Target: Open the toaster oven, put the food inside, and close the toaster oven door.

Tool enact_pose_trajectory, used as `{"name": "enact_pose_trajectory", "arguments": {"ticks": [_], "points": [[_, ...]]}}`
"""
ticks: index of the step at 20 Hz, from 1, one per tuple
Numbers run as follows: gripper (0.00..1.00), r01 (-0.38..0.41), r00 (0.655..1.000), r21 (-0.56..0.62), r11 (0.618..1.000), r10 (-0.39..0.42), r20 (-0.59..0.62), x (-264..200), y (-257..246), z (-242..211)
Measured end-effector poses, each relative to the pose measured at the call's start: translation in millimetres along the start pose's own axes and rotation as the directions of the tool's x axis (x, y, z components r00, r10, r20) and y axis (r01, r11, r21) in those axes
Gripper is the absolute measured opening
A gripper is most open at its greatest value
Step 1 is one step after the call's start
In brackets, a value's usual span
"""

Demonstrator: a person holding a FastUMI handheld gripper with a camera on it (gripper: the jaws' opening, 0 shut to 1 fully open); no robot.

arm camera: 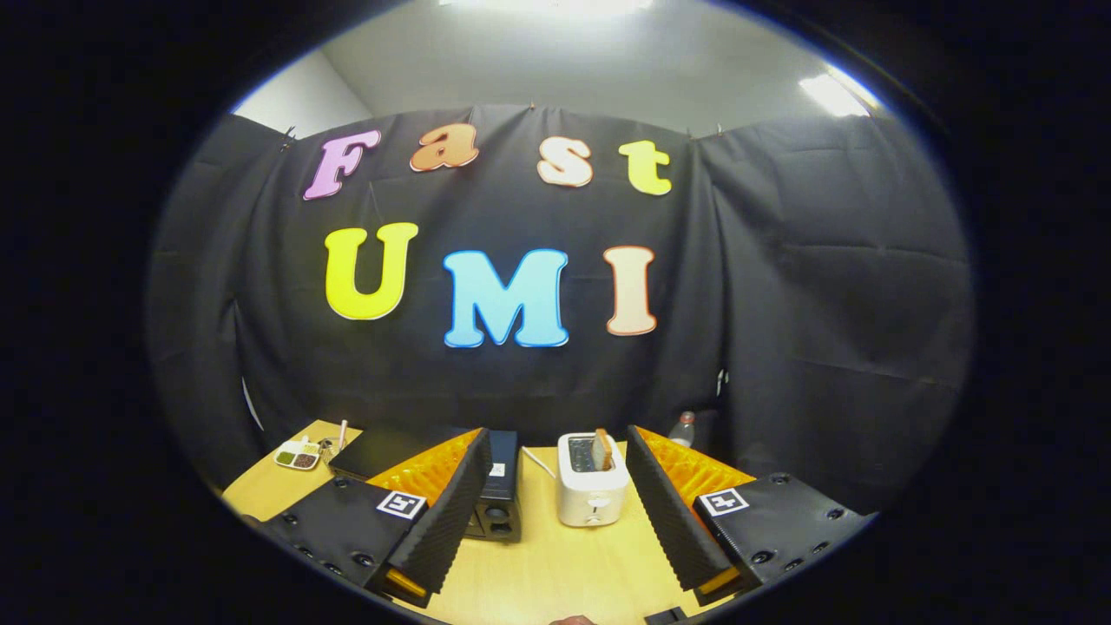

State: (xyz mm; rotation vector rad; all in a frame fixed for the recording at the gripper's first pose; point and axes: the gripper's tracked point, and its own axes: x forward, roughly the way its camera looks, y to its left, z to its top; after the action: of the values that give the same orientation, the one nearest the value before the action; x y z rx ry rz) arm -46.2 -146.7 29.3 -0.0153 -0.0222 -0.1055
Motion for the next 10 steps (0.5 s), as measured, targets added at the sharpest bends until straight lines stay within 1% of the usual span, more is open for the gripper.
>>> {"name": "enact_pose_trajectory", "arguments": {"ticks": [2, 4, 5, 10], "points": [[0.98, -0.006, 1.0, 0.031, 1.0, 0.006, -0.005, -9.4, 4.5, 4.0], [0.98, -0.014, 1.0, 0.061, 0.998, 0.015, -0.019, -9.4, 0.5, 2.3], [0.98, -0.026, 1.0, 0.078, 0.997, 0.027, -0.014, -8.4, 6.9, 6.9], [0.98, -0.089, 0.996, 0.08, 0.993, 0.089, 0.004, 17.1, 33.1, 16.2]]}}
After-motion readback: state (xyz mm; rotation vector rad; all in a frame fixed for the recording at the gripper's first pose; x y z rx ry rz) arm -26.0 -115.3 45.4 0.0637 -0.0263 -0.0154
